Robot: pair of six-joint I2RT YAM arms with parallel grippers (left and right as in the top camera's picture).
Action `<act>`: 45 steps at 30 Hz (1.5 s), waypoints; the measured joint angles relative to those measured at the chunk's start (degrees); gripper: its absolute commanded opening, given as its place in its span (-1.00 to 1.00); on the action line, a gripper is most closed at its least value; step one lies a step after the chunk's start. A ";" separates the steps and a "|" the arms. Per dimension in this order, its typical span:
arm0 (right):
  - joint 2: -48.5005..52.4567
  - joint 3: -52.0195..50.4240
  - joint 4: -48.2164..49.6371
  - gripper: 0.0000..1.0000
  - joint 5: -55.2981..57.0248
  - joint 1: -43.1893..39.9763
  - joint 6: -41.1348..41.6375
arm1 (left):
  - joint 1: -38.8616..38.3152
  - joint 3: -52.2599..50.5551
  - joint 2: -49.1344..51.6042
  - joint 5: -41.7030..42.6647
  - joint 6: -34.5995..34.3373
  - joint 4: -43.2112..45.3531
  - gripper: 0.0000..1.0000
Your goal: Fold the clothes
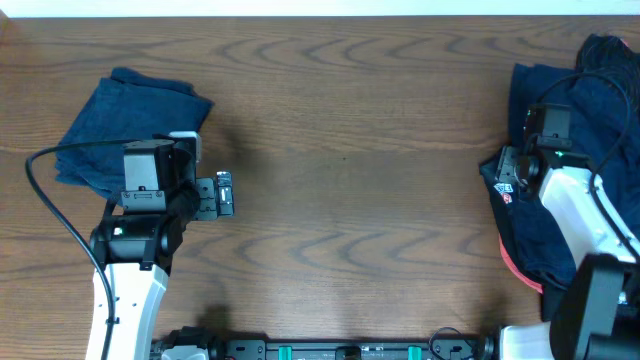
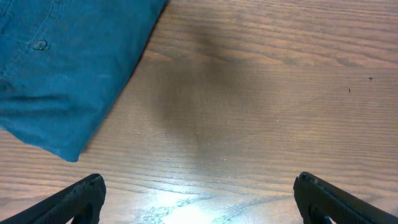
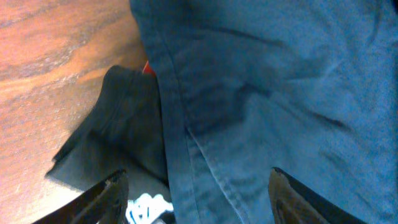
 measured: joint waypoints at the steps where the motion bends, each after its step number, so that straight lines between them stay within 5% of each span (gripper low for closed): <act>1: 0.87 0.00 0.70 0.22 0.15 0.00 0.13 | 0.00 0.00 0.00 0.00 0.00 0.00 0.96; 32: 8.24 0.00 2.95 0.27 10.27 0.00 2.10 | 0.00 0.00 0.00 0.22 0.00 0.00 0.96; 35: 8.24 0.00 2.56 -0.02 10.49 0.00 2.10 | 0.00 0.00 0.00 0.22 0.00 0.00 0.96; 39: 8.24 0.00 2.34 -0.95 10.69 0.00 2.51 | 0.00 0.00 0.00 0.22 0.00 0.00 0.96; 45: 8.20 0.04 2.16 -0.98 10.49 0.00 2.95 | 0.00 0.00 0.00 0.39 0.00 0.00 0.97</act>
